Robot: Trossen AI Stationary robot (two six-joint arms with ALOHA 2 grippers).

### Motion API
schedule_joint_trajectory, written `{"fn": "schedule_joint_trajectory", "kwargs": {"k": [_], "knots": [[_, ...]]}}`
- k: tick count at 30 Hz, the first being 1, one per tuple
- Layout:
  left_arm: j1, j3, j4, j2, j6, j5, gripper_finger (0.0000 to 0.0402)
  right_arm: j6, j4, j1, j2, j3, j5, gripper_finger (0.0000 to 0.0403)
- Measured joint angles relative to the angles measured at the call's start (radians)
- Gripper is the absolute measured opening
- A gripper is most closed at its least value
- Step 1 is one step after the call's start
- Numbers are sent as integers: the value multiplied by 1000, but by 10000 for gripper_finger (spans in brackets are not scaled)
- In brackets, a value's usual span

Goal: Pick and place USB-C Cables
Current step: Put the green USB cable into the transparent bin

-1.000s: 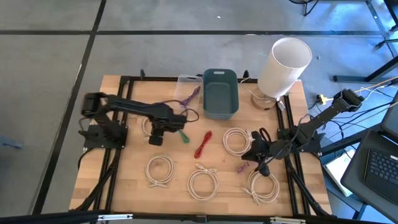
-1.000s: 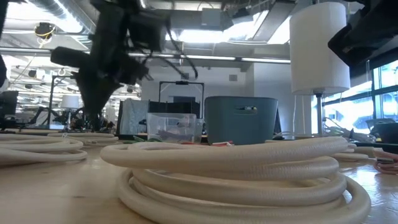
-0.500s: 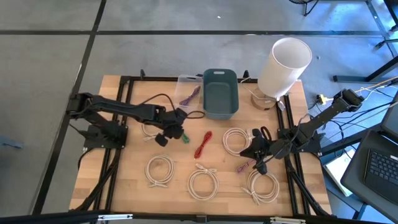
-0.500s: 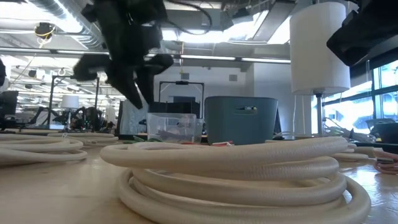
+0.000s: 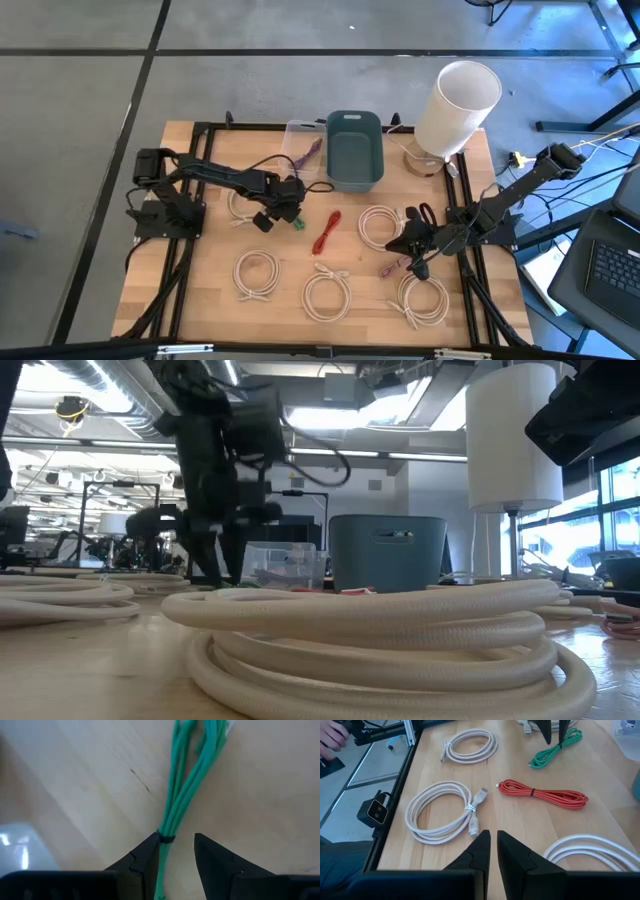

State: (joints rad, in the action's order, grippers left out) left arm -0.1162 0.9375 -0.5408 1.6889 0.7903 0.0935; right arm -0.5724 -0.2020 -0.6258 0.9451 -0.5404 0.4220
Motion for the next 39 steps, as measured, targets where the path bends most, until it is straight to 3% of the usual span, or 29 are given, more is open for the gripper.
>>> {"fn": "schedule_joint_trajectory", "kwargs": {"k": [11,19,22,33,39], "knots": [[-43,3,55,70,5,-19,113,4,0,0,0,0,4,37],[-41,2,86,70,-179,3,17,53,0,0,0,0,10,37],[-34,2,89,66,-278,19,15,60,-5,0,0,0,31,37],[17,76,73,-62,-518,95,12,140,-7,0,0,0,31,37],[9,154,70,-186,-723,213,12,232,0,0,0,0,31,37]]}}
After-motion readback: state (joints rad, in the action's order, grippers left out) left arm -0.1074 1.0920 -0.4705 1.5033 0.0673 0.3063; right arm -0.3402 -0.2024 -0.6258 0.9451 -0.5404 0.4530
